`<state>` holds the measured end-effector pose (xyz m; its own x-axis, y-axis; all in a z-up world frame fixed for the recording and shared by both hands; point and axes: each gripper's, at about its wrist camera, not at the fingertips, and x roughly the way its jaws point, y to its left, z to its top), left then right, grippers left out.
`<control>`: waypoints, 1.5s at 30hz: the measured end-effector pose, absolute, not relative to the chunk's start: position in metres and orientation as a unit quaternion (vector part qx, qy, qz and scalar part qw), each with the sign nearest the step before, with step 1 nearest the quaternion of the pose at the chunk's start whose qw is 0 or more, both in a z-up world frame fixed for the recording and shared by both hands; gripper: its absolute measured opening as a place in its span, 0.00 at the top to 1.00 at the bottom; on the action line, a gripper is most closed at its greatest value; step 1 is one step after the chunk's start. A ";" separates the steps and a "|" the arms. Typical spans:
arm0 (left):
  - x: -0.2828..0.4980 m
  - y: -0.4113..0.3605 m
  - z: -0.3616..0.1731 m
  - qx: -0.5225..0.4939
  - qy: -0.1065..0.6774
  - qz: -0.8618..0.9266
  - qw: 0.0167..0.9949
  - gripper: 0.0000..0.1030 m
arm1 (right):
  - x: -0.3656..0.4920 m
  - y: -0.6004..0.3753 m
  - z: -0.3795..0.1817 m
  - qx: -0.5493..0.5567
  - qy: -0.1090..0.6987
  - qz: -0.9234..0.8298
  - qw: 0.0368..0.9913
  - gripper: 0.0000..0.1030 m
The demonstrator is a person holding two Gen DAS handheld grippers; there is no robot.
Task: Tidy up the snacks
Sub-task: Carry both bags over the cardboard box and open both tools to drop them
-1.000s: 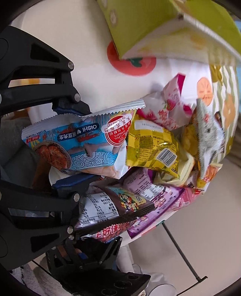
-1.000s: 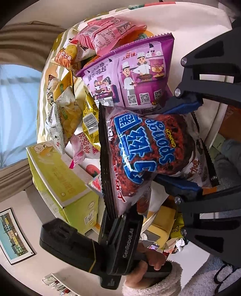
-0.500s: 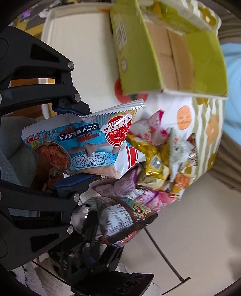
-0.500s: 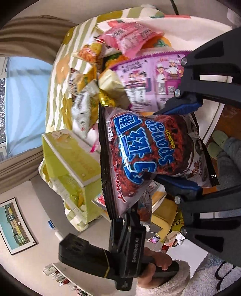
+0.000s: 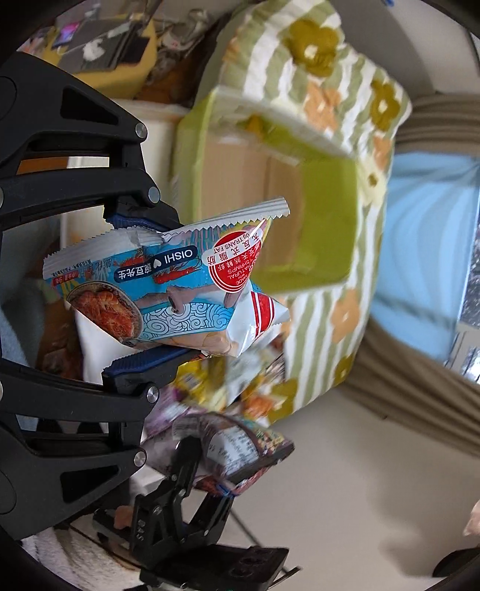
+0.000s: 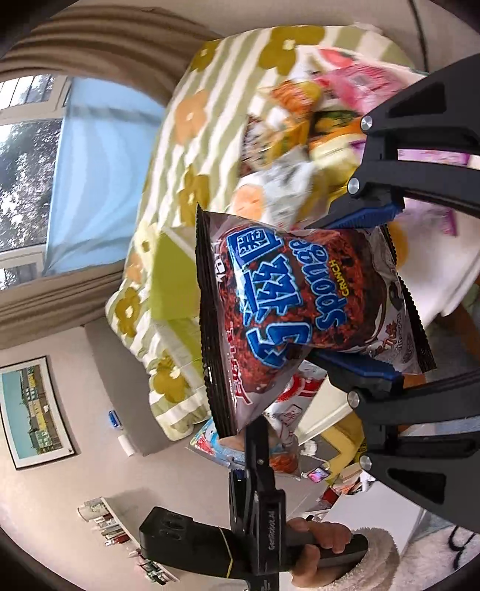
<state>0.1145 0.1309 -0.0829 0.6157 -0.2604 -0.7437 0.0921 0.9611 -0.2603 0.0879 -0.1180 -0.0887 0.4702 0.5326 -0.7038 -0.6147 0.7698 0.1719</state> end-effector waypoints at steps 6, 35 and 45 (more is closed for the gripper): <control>0.162 0.182 -0.084 -0.081 0.438 -0.087 0.891 0.53 | 0.118 -0.066 -0.080 -0.049 0.384 0.325 0.863 0.48; 0.257 0.244 -0.155 0.041 0.496 -0.115 0.860 0.03 | 0.235 0.066 -0.128 0.037 0.506 0.155 0.848 0.48; 0.237 0.268 -0.144 0.030 0.484 -0.053 0.873 0.03 | 0.239 0.084 -0.155 0.018 0.528 0.173 0.831 0.47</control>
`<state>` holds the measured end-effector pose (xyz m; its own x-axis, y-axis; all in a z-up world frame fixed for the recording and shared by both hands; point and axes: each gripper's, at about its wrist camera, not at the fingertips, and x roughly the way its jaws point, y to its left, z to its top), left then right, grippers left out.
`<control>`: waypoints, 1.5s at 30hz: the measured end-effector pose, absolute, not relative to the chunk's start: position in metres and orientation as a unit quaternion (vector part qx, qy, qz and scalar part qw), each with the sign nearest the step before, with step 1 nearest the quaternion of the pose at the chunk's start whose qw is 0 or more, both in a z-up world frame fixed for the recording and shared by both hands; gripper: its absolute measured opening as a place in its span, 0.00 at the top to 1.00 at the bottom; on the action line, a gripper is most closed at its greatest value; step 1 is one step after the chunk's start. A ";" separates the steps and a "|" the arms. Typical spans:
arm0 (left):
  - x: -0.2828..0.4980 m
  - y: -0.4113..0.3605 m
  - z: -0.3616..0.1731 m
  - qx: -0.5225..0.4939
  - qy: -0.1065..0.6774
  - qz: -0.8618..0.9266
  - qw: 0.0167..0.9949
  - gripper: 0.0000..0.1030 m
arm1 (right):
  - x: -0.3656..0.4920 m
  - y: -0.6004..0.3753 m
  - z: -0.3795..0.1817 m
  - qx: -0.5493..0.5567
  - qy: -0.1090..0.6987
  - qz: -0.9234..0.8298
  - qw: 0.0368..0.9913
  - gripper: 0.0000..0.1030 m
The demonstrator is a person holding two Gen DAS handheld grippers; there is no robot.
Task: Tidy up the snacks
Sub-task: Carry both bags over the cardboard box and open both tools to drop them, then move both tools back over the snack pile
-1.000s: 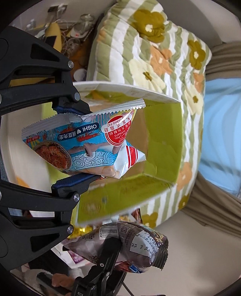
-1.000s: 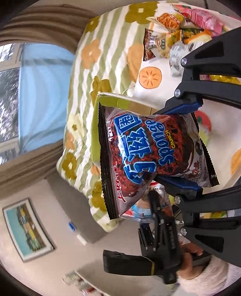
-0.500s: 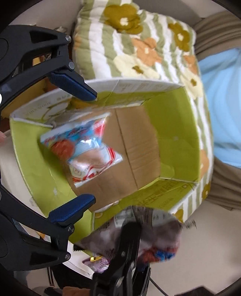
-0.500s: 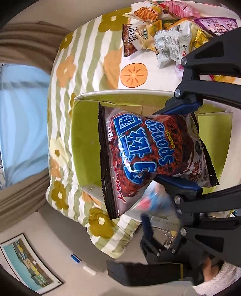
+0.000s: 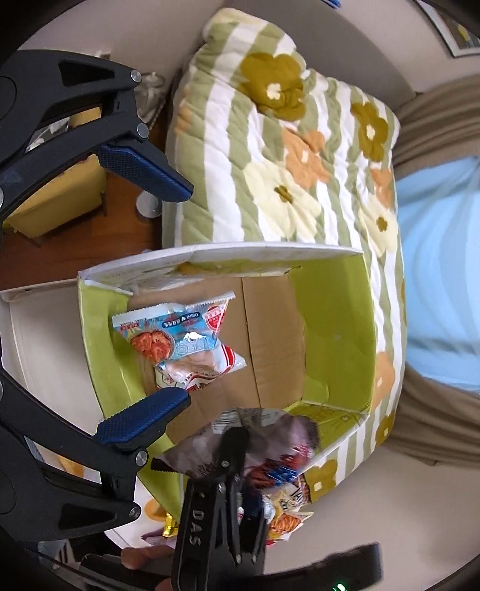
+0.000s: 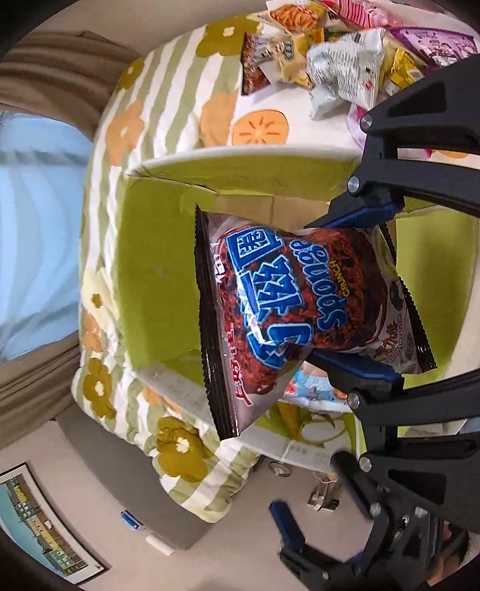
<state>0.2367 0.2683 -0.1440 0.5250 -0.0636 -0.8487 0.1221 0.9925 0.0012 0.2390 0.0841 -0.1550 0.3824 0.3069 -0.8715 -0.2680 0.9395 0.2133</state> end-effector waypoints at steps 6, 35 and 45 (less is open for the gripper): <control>0.241 0.273 -0.145 0.008 0.480 -0.051 0.876 0.03 | 0.241 0.086 -0.161 0.007 0.530 0.176 0.830 0.44; 0.202 0.260 -0.114 0.019 0.430 -0.081 0.899 0.03 | 0.180 0.063 -0.110 0.030 0.433 0.146 0.889 0.00; 0.180 0.180 -0.098 0.023 0.417 -0.099 0.903 0.03 | 0.149 -0.003 -0.095 0.039 0.409 0.138 0.901 0.00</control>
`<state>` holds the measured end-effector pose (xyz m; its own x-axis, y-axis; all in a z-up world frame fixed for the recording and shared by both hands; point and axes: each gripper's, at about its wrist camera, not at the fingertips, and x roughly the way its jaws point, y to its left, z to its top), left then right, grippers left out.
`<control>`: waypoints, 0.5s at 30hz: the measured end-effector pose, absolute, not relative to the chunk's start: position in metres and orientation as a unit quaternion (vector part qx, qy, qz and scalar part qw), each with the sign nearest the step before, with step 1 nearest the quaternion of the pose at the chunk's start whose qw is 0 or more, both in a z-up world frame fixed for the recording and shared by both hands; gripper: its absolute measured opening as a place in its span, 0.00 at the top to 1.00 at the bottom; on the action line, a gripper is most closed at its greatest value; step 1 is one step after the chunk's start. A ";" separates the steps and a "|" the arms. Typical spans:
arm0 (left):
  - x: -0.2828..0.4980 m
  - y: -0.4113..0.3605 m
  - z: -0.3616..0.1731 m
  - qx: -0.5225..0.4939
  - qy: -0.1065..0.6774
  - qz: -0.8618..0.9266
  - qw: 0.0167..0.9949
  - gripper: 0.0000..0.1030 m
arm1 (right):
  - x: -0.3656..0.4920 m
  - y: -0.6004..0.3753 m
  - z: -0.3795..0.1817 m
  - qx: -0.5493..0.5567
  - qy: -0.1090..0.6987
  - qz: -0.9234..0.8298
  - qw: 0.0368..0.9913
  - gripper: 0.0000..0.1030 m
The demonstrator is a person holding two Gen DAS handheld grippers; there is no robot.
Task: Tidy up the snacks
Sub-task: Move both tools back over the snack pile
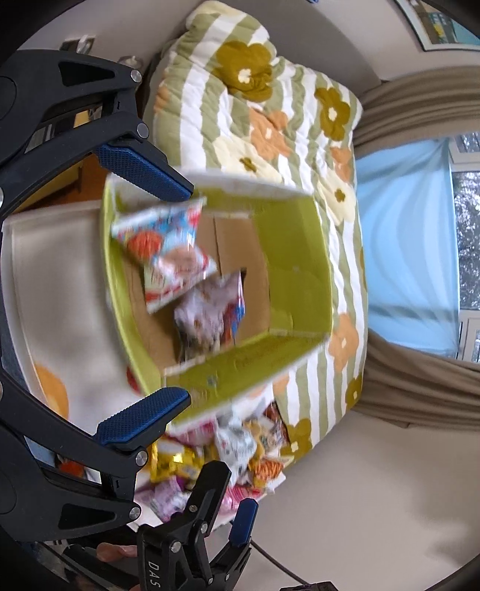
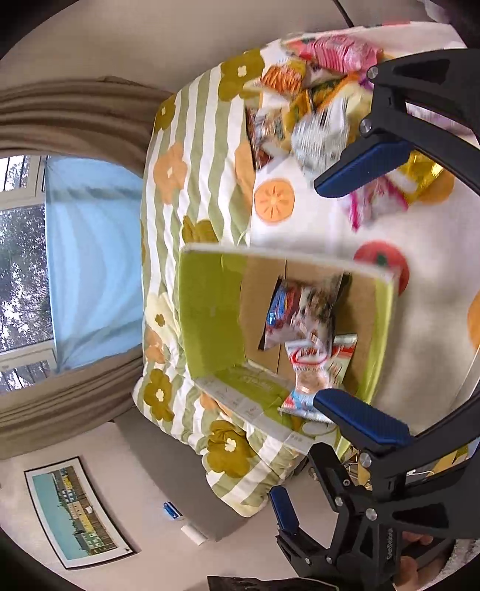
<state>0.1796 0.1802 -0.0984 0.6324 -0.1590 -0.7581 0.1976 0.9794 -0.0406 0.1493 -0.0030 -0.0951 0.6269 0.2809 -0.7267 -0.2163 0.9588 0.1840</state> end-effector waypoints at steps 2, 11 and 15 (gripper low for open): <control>0.172 0.153 -0.099 0.020 0.420 -0.108 0.901 0.03 | 0.141 -0.030 -0.093 0.041 0.407 0.132 0.903 0.00; 0.147 0.028 -0.115 0.032 0.431 -0.152 0.889 0.03 | 0.114 -0.147 -0.096 0.020 0.422 0.104 0.900 0.00; 0.146 -0.018 -0.136 0.039 0.446 -0.169 0.878 0.03 | 0.107 -0.189 -0.104 0.012 0.432 0.101 0.896 0.00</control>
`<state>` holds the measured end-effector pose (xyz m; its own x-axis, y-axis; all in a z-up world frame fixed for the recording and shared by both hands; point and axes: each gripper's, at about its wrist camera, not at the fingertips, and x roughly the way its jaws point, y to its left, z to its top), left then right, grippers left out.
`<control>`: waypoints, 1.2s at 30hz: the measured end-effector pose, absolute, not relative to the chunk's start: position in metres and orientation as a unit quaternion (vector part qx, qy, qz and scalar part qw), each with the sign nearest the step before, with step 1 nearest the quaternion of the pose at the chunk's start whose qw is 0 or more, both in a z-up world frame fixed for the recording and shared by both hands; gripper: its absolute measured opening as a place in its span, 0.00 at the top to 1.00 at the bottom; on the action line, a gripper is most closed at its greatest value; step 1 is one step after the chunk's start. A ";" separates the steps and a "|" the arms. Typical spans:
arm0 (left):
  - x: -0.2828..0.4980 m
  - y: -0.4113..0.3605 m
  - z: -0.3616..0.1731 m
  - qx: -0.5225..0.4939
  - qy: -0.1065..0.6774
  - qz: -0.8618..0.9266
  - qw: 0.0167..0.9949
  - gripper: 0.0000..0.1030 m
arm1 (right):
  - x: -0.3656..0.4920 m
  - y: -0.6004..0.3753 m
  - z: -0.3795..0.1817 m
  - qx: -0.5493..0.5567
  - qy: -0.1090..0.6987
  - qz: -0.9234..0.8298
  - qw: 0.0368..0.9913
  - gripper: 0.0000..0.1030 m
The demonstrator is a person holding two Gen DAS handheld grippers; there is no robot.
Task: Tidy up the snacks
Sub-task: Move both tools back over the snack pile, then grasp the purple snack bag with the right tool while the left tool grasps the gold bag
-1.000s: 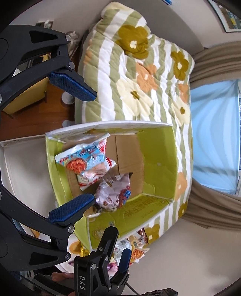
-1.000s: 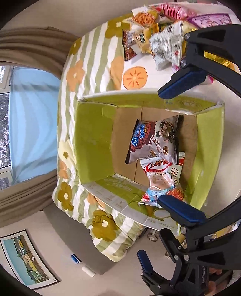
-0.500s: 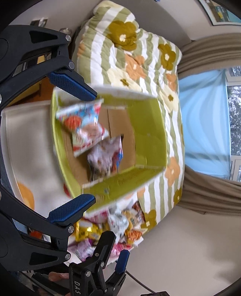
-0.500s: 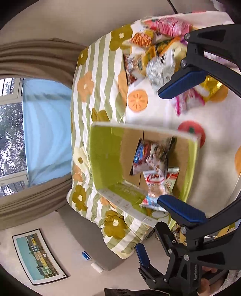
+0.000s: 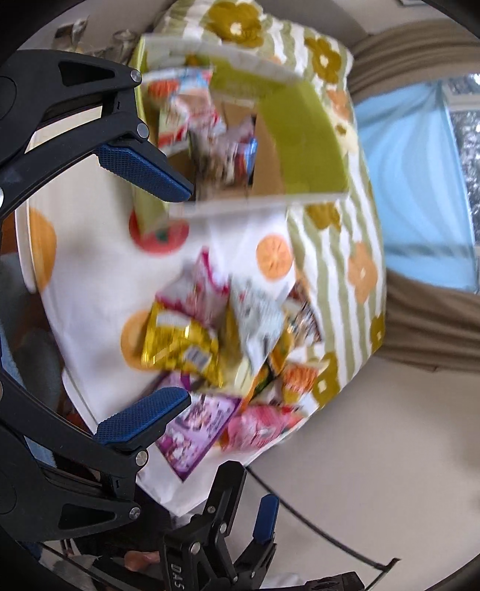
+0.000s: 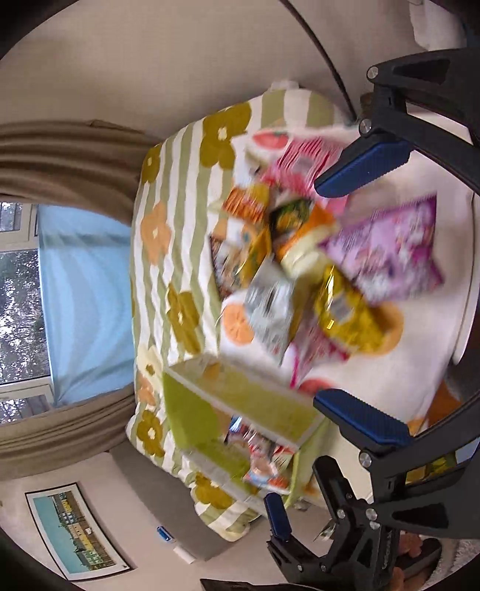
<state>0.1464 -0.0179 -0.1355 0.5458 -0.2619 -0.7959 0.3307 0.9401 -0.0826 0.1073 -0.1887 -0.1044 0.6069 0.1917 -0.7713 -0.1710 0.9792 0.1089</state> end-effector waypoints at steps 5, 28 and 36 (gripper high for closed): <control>0.148 -0.052 -0.165 0.062 0.459 -0.183 0.867 0.03 | 0.099 -0.232 -0.129 0.029 0.458 0.129 0.879 0.00; 0.182 -0.113 -0.286 0.266 0.458 -0.286 0.799 0.29 | 0.107 -0.242 -0.238 0.099 0.507 0.156 0.842 0.00; 0.190 -0.114 -0.292 0.279 0.466 -0.304 0.783 0.44 | 0.117 -0.235 -0.246 0.099 0.509 0.161 0.839 0.00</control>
<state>0.1900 -0.1137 -0.2920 0.3810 -0.2152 -0.8992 0.7361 0.6590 0.1542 0.1172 -0.2352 -0.2462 0.4290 0.3719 -0.8232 -0.1694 0.9283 0.3310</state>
